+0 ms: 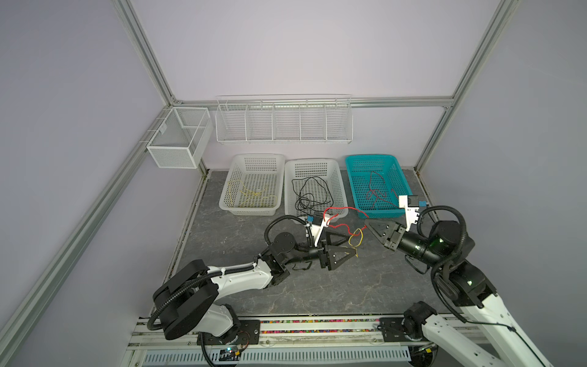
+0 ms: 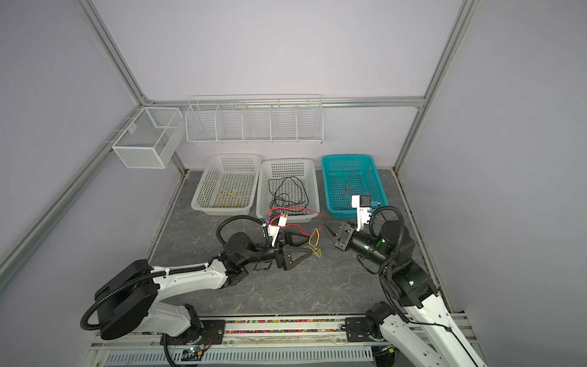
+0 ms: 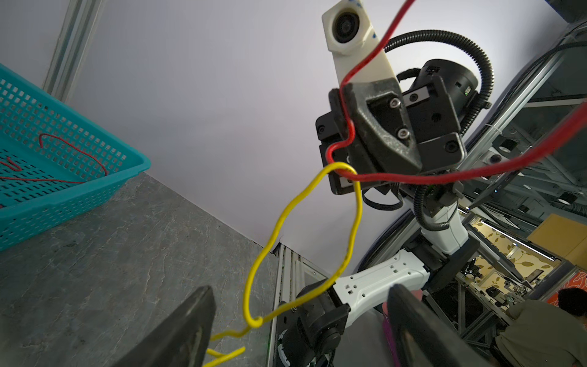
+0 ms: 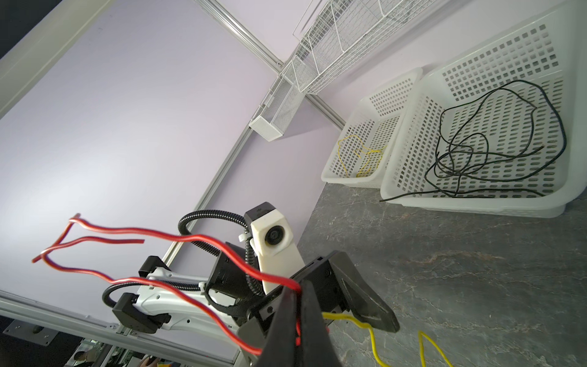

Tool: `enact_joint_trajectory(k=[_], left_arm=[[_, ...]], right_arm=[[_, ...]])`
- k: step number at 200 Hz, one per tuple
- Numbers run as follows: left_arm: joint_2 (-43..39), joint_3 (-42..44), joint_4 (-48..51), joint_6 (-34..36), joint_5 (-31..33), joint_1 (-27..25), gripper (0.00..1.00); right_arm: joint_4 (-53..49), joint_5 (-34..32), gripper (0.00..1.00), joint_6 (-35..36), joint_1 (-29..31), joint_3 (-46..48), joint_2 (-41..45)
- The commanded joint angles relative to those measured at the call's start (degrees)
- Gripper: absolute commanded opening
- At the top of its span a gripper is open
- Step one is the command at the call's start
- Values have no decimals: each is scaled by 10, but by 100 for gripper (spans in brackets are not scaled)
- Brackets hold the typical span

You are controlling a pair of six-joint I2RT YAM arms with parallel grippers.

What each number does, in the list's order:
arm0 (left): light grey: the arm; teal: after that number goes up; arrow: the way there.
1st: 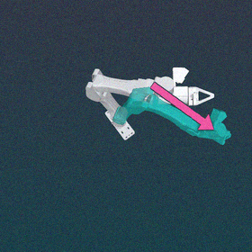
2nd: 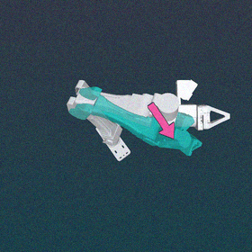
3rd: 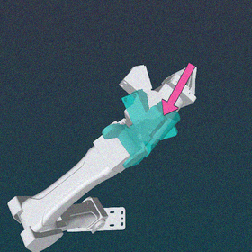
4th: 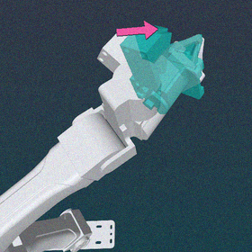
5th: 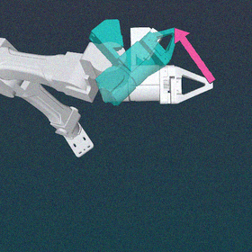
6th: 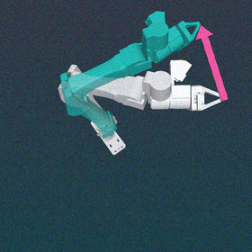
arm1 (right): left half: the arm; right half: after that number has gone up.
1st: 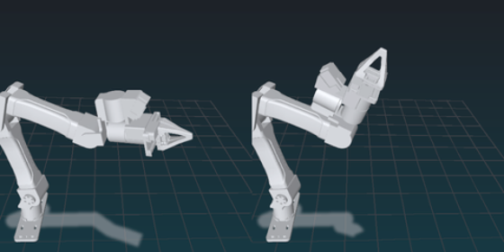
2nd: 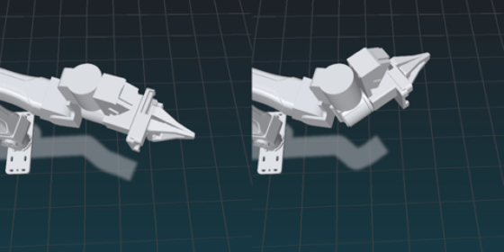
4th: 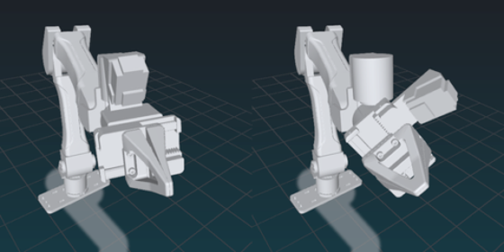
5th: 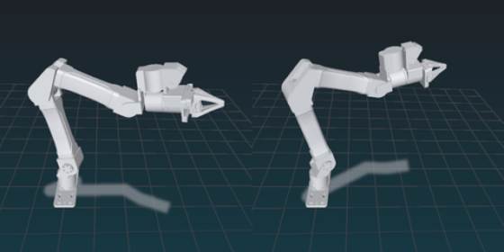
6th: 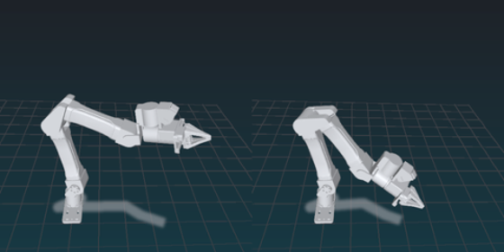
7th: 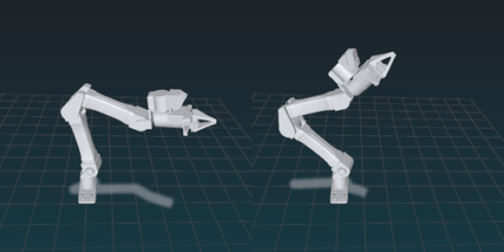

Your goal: Untangle the cables

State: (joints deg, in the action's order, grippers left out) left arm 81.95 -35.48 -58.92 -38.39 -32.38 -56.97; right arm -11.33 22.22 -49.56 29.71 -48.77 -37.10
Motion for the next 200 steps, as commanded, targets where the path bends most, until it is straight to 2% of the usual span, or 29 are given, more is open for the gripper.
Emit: enact_joint_trajectory(k=[1,52,75,123,177,200], left_arm=[[11,-20,-22,5,-4,-2,85],[22,-30,-9,10,1,-2,77],[21,-36,1,12,-4,-2,68],[17,-42,25,14,-15,-2,41],[-1,-33,43,9,-29,-2,20],[-8,-28,46,3,-36,-2,12]], right_arm=[[37,12,6,-13,13,-11,-3],[49,9,6,-2,44,-10,-13],[49,6,6,6,57,-8,-16],[29,-19,6,24,66,-8,-11],[-10,-83,6,41,66,-9,3],[-9,-88,6,46,66,-8,2]])
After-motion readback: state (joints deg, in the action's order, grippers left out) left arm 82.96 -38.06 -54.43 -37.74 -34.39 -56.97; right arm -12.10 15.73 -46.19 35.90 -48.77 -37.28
